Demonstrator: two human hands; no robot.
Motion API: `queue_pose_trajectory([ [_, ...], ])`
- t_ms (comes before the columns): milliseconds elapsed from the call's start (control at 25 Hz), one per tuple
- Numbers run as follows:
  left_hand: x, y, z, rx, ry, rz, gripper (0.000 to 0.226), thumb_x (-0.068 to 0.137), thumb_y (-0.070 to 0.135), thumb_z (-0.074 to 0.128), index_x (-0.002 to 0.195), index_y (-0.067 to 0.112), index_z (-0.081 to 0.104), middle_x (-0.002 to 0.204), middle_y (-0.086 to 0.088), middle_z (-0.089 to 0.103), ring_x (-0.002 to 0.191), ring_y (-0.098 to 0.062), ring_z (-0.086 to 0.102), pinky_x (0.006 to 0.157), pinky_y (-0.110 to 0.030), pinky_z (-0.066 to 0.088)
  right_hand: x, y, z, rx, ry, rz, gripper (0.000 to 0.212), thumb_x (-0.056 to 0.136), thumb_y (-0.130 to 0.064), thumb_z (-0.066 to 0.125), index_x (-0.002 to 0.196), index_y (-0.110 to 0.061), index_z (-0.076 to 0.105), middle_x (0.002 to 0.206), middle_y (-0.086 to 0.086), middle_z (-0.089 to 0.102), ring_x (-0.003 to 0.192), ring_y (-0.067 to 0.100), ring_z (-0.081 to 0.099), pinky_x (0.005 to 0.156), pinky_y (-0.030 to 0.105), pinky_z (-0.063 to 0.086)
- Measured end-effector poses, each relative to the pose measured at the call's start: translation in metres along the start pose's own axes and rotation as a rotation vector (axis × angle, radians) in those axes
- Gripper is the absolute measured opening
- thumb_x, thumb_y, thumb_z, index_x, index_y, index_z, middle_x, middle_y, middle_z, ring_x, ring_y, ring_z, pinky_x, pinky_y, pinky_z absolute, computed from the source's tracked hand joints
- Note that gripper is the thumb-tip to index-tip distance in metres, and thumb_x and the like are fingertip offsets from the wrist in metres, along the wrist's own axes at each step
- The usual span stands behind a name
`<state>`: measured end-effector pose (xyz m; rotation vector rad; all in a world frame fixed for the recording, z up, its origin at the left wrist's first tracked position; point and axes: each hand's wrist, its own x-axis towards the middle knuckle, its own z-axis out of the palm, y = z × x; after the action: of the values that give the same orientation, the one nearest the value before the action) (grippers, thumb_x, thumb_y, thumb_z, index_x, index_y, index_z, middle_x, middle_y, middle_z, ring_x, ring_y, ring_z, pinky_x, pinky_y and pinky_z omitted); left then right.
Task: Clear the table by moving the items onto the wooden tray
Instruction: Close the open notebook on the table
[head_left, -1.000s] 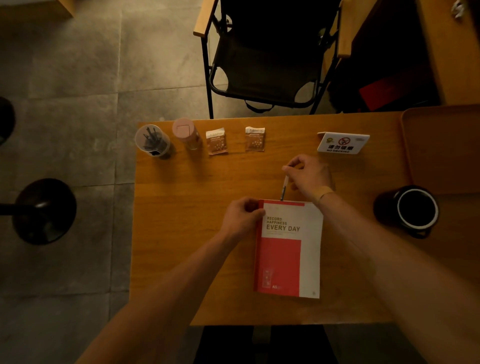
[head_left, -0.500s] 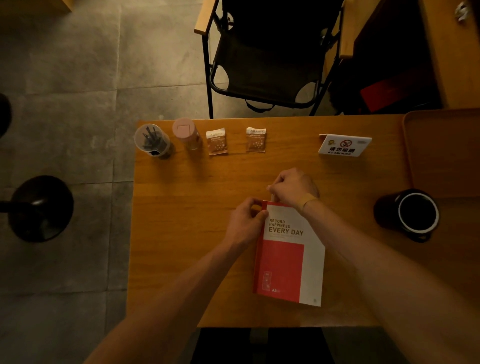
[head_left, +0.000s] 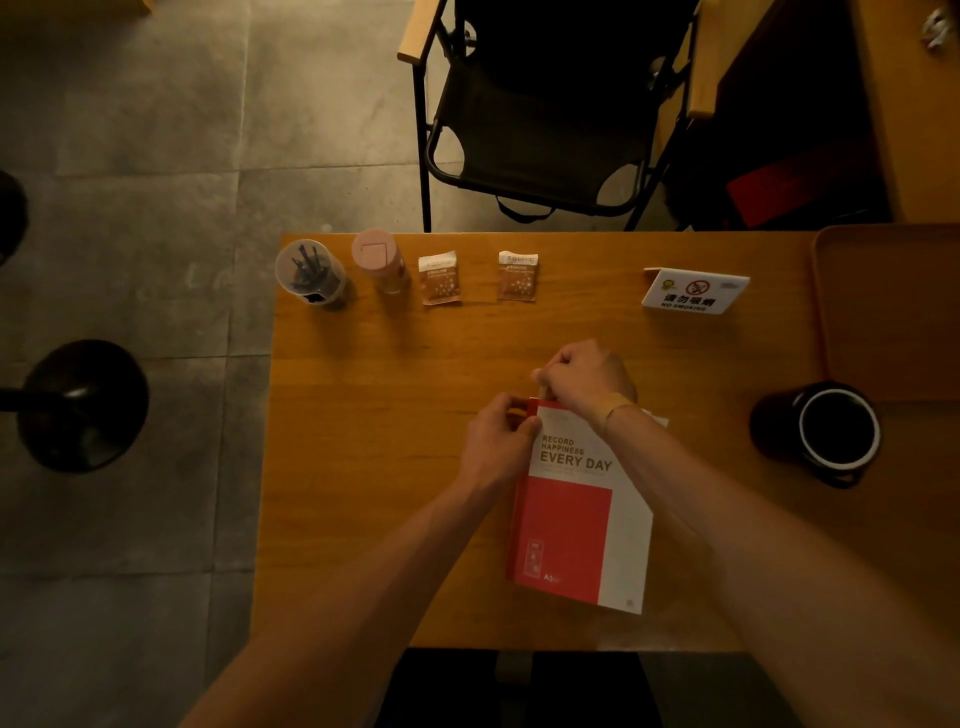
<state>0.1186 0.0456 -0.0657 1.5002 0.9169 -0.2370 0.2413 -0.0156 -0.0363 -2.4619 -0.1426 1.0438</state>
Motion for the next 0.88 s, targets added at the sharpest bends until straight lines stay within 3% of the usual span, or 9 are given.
queue_pose_trajectory([
  [200, -0.006, 0.002, 0.01, -0.063, -0.003, -0.079, 0.006, 0.1, 0.021, 0.047, 0.102, 0.026, 0.047, 0.091, 0.004, 0.066, 0.07, -0.004, 0.069, 0.054, -0.019, 0.056, -0.004, 0.001, -0.001, -0.04, -0.037, -0.014, 0.022, 0.087, -0.041, 0.064, 0.075, -0.023, 0.07, 0.087, 0.0, 0.073, 0.085, 0.02, 0.066, 0.078, 0.039, 0.055],
  [320, -0.008, 0.003, 0.01, -0.063, 0.015, -0.071, 0.009, 0.101, 0.023, 0.044, 0.11, 0.023, 0.045, 0.093, 0.003, 0.065, 0.07, -0.005, 0.069, 0.054, -0.02, 0.056, -0.015, 0.02, 0.001, -0.165, 0.093, -0.099, 0.036, 0.09, -0.056, 0.05, 0.097, -0.027, 0.069, 0.11, 0.0, 0.066, 0.11, 0.024, 0.055, 0.094, 0.046, 0.046],
  [400, -0.012, 0.003, 0.007, -0.08, 0.033, -0.056, 0.012, 0.102, 0.023, 0.043, 0.113, 0.021, 0.045, 0.094, 0.002, 0.064, 0.07, -0.005, 0.068, 0.055, -0.02, 0.056, -0.024, 0.04, -0.003, -0.282, 0.155, -0.139, 0.046, 0.089, -0.065, 0.041, 0.108, -0.03, 0.066, 0.118, -0.002, 0.062, 0.116, 0.023, 0.051, 0.097, 0.047, 0.039],
  [520, -0.025, 0.008, 0.002, -0.098, 0.047, -0.057, 0.012, 0.102, 0.022, 0.042, 0.114, 0.021, 0.044, 0.095, 0.001, 0.063, 0.07, -0.005, 0.067, 0.057, -0.022, 0.058, -0.038, 0.072, -0.016, -0.403, 0.037, -0.155, 0.055, 0.084, -0.069, 0.048, 0.126, -0.034, 0.055, 0.129, -0.003, 0.056, 0.12, 0.022, 0.05, 0.098, 0.048, 0.04],
  [600, -0.04, 0.016, 0.002, -0.104, 0.043, -0.048, 0.011, 0.102, 0.02, 0.042, 0.113, 0.02, 0.043, 0.094, 0.001, 0.062, 0.067, -0.003, 0.068, 0.054, -0.019, 0.055, -0.05, 0.086, -0.029, -0.137, -0.069, -0.116, 0.066, 0.08, -0.058, 0.066, 0.137, -0.032, 0.045, 0.136, 0.0, 0.05, 0.121, 0.024, 0.051, 0.095, 0.047, 0.049],
  [720, -0.06, 0.028, 0.005, -0.137, 0.057, -0.034, 0.011, 0.102, 0.019, 0.041, 0.113, 0.02, 0.043, 0.094, -0.001, 0.063, 0.066, -0.001, 0.069, 0.054, -0.018, 0.054, -0.071, 0.099, -0.047, 0.514, -0.225, 0.022, 0.086, 0.074, -0.029, 0.081, 0.145, -0.027, 0.033, 0.133, 0.005, 0.054, 0.107, 0.024, 0.062, 0.077, 0.037, 0.057],
  [800, -0.074, 0.035, 0.008, -0.148, 0.089, -0.023, 0.01, 0.103, 0.02, 0.04, 0.112, 0.02, 0.044, 0.093, -0.002, 0.064, 0.065, -0.002, 0.069, 0.054, -0.019, 0.054, -0.086, 0.106, -0.056, 0.64, -0.299, 0.027, 0.074, 0.074, -0.018, 0.081, 0.136, -0.023, 0.042, 0.128, 0.01, 0.061, 0.095, 0.018, 0.068, 0.062, 0.028, 0.058],
  [880, -0.082, 0.041, 0.009, -0.152, 0.118, -0.027, 0.01, 0.102, 0.02, 0.041, 0.112, 0.018, 0.045, 0.091, -0.002, 0.064, 0.064, -0.001, 0.068, 0.053, -0.019, 0.054, -0.096, 0.113, -0.062, 0.653, -0.374, 0.035, 0.065, 0.076, -0.011, 0.078, 0.133, -0.019, 0.048, 0.126, 0.012, 0.062, 0.1, 0.022, 0.068, 0.067, 0.033, 0.06],
])
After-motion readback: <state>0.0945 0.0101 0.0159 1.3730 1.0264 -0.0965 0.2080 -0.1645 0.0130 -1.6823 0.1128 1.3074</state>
